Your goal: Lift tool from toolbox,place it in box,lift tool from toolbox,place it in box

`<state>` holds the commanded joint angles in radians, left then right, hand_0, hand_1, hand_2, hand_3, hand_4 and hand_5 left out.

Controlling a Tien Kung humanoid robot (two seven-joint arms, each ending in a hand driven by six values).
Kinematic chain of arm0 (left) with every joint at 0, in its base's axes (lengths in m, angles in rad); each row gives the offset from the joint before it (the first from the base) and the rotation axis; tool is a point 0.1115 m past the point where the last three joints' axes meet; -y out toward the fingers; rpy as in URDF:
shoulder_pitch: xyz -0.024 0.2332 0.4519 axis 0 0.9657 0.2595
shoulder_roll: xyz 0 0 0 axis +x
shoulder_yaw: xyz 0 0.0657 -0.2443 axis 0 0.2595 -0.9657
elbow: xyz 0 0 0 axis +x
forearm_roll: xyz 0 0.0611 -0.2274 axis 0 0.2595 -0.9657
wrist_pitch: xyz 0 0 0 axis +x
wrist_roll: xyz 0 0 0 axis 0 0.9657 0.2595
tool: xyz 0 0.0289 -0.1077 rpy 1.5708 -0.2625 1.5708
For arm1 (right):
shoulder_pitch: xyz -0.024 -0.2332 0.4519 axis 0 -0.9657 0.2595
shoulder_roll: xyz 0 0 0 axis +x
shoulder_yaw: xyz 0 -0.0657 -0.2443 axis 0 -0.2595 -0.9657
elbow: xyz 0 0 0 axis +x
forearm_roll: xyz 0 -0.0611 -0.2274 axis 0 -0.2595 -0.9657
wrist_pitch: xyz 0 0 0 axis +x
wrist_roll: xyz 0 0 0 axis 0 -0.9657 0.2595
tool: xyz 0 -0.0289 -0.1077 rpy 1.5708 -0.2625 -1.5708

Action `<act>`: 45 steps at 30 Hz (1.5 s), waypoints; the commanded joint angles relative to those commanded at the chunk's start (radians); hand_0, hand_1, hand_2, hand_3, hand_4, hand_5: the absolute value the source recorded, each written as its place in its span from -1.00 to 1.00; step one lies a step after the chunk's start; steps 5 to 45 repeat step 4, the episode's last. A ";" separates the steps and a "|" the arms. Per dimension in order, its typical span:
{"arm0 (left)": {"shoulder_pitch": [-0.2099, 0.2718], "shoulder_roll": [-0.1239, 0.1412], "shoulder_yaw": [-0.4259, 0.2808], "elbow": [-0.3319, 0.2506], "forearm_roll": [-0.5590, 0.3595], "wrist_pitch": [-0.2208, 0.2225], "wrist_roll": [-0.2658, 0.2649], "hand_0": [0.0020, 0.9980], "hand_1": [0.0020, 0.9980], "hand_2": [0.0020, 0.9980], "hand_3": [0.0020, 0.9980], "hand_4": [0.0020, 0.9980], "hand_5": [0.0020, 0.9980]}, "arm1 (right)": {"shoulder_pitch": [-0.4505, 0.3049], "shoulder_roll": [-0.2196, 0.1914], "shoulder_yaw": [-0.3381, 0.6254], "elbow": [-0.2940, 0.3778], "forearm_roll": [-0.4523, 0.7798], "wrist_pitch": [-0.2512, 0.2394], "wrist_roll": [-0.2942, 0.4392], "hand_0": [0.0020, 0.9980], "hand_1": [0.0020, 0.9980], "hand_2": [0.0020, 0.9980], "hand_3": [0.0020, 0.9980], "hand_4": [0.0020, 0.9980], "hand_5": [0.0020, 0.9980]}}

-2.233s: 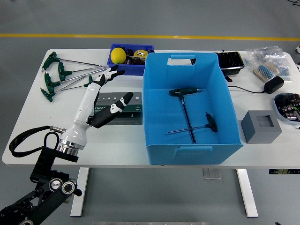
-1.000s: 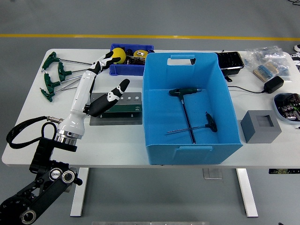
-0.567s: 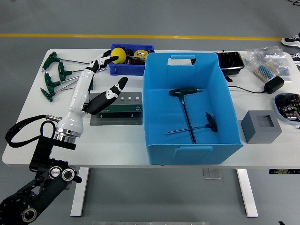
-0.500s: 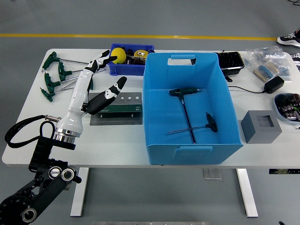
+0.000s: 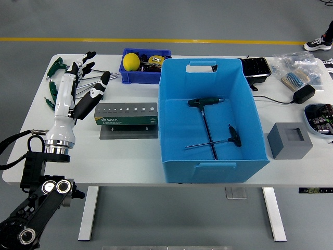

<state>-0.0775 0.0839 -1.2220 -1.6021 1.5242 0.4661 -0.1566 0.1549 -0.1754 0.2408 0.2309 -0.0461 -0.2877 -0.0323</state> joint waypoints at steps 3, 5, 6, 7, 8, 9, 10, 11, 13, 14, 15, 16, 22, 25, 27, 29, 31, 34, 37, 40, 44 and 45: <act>0.007 0.001 -0.032 0.002 -0.032 -0.053 0.052 0.68 0.76 0.93 0.78 0.98 0.89 | 0.001 0.000 -0.002 0.000 0.005 -0.002 0.002 0.30 0.29 0.43 0.14 0.63 0.51; 0.006 0.000 -0.049 0.007 -0.054 -0.086 0.085 0.68 0.76 0.93 0.78 0.98 0.89 | 0.001 -0.001 -0.003 0.000 0.007 -0.003 0.003 0.30 0.29 0.43 0.14 0.63 0.51; 0.006 0.000 -0.049 0.007 -0.054 -0.086 0.085 0.68 0.76 0.93 0.78 0.98 0.89 | 0.001 -0.001 -0.003 0.000 0.007 -0.003 0.003 0.30 0.29 0.43 0.14 0.63 0.51; 0.006 0.000 -0.049 0.007 -0.054 -0.086 0.085 0.68 0.76 0.93 0.78 0.98 0.89 | 0.001 -0.001 -0.003 0.000 0.007 -0.003 0.003 0.30 0.29 0.43 0.14 0.63 0.51; 0.006 0.000 -0.049 0.007 -0.054 -0.086 0.085 0.68 0.76 0.93 0.78 0.98 0.89 | 0.001 -0.001 -0.003 0.000 0.007 -0.003 0.003 0.30 0.29 0.43 0.14 0.63 0.51; 0.006 0.000 -0.049 0.007 -0.054 -0.086 0.085 0.68 0.76 0.93 0.78 0.98 0.89 | 0.001 -0.001 -0.003 0.000 0.007 -0.003 0.003 0.30 0.29 0.43 0.14 0.63 0.51; 0.006 0.000 -0.049 0.007 -0.054 -0.086 0.085 0.68 0.76 0.93 0.78 0.98 0.89 | 0.001 -0.001 -0.003 0.000 0.007 -0.003 0.003 0.30 0.29 0.43 0.14 0.63 0.51; 0.006 0.000 -0.049 0.007 -0.054 -0.086 0.085 0.68 0.76 0.93 0.78 0.98 0.89 | 0.001 -0.001 -0.003 0.000 0.007 -0.003 0.003 0.30 0.29 0.43 0.14 0.63 0.51; 0.006 0.000 -0.049 0.007 -0.054 -0.086 0.085 0.68 0.76 0.93 0.78 0.98 0.89 | 0.001 -0.001 -0.003 0.000 0.007 -0.003 0.003 0.30 0.29 0.43 0.14 0.63 0.51; 0.006 0.000 -0.049 0.007 -0.054 -0.086 0.085 0.68 0.76 0.93 0.78 0.98 0.89 | 0.001 -0.001 -0.003 0.000 0.007 -0.003 0.003 0.30 0.29 0.43 0.14 0.63 0.51; 0.006 0.000 -0.049 0.007 -0.054 -0.086 0.085 0.68 0.76 0.93 0.78 0.98 0.89 | 0.001 -0.001 -0.003 0.000 0.007 -0.003 0.003 0.30 0.29 0.43 0.14 0.63 0.51; 0.006 0.000 -0.049 0.007 -0.054 -0.086 0.085 0.68 0.76 0.93 0.78 0.98 0.89 | 0.001 -0.001 -0.003 0.000 0.007 -0.003 0.003 0.30 0.29 0.43 0.14 0.63 0.51; 0.006 0.000 -0.049 0.007 -0.054 -0.086 0.085 0.68 0.76 0.93 0.78 0.98 0.89 | 0.001 -0.001 -0.003 0.000 0.007 -0.003 0.003 0.30 0.29 0.43 0.14 0.63 0.51; 0.006 0.000 -0.049 0.007 -0.054 -0.086 0.085 0.68 0.76 0.93 0.78 0.98 0.89 | 0.001 -0.001 -0.003 0.000 0.007 -0.003 0.003 0.30 0.29 0.43 0.14 0.63 0.51; 0.006 0.000 -0.049 0.007 -0.054 -0.086 0.085 0.68 0.76 0.93 0.78 0.98 0.89 | 0.001 -0.001 -0.003 0.000 0.007 -0.003 0.003 0.30 0.29 0.43 0.14 0.63 0.51; 0.006 0.000 -0.049 0.007 -0.054 -0.086 0.085 0.68 0.76 0.93 0.78 0.98 0.89 | 0.001 -0.001 -0.003 0.000 0.007 -0.003 0.003 0.30 0.29 0.43 0.14 0.63 0.51; 0.006 0.000 -0.049 0.007 -0.054 -0.086 0.085 0.68 0.76 0.93 0.78 0.98 0.89 | 0.001 -0.001 -0.003 0.000 0.007 -0.003 0.003 0.30 0.29 0.43 0.14 0.63 0.51; 0.006 0.000 -0.049 0.007 -0.054 -0.086 0.085 0.68 0.76 0.93 0.78 0.98 0.89 | 0.001 -0.001 -0.003 0.000 0.007 -0.003 0.003 0.30 0.29 0.43 0.14 0.63 0.51; 0.006 0.000 -0.049 0.007 -0.054 -0.086 0.085 0.68 0.76 0.93 0.78 0.98 0.89 | 0.001 -0.001 -0.003 0.000 0.007 -0.003 0.003 0.30 0.29 0.43 0.14 0.63 0.51; 0.006 0.000 -0.049 0.007 -0.054 -0.086 0.085 0.68 0.76 0.93 0.78 0.98 0.89 | 0.001 -0.001 -0.003 0.000 0.007 -0.003 0.003 0.30 0.29 0.43 0.14 0.63 0.51; 0.006 0.000 -0.049 0.007 -0.054 -0.086 0.085 0.68 0.76 0.93 0.78 0.98 0.89 | 0.001 -0.001 -0.003 0.000 0.007 -0.003 0.003 0.30 0.29 0.43 0.14 0.63 0.51; 0.006 0.000 -0.049 0.007 -0.054 -0.086 0.085 0.68 0.76 0.93 0.78 0.98 0.89 | 0.001 -0.001 -0.003 0.000 0.007 -0.003 0.003 0.30 0.29 0.43 0.14 0.63 0.51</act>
